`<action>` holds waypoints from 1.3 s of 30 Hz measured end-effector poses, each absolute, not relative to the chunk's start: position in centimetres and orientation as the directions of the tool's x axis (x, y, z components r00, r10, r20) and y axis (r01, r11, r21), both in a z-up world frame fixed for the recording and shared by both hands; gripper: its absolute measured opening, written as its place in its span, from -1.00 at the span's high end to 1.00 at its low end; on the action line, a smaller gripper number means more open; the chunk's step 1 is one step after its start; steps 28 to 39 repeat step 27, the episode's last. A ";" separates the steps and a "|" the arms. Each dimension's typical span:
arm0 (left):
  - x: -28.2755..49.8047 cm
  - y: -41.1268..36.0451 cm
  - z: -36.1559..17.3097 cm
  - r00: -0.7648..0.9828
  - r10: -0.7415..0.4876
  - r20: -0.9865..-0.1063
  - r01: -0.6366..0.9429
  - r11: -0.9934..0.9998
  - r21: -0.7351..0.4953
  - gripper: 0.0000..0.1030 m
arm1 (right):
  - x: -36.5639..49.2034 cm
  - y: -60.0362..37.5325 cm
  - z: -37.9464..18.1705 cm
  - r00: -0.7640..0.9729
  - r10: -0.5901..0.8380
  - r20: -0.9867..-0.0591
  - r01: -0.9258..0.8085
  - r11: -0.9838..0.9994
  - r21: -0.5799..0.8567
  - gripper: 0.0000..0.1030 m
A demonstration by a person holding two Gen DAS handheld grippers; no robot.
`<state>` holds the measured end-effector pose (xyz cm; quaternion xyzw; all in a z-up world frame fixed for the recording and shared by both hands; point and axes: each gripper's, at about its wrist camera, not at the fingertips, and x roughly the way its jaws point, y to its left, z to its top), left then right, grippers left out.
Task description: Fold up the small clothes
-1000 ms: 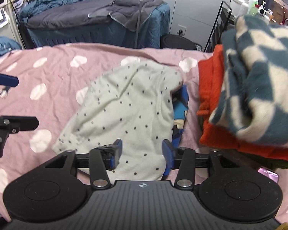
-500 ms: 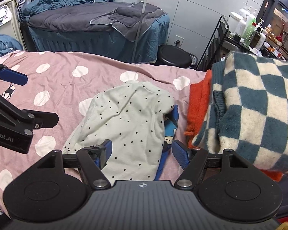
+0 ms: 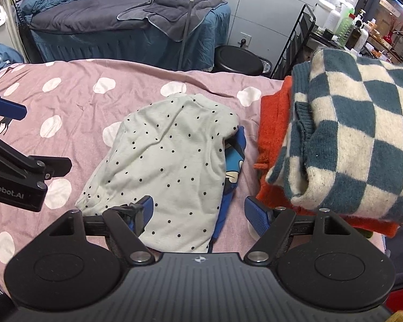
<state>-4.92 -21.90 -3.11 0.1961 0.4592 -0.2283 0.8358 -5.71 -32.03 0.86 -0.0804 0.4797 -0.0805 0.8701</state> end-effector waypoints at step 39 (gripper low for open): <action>-4.8 -22.0 -3.9 0.461 -0.200 -0.864 0.562 0.820 0.110 -1.00 | -5.1 -32.0 -0.1 0.486 -0.224 -0.845 0.047 0.972 -0.230 -1.00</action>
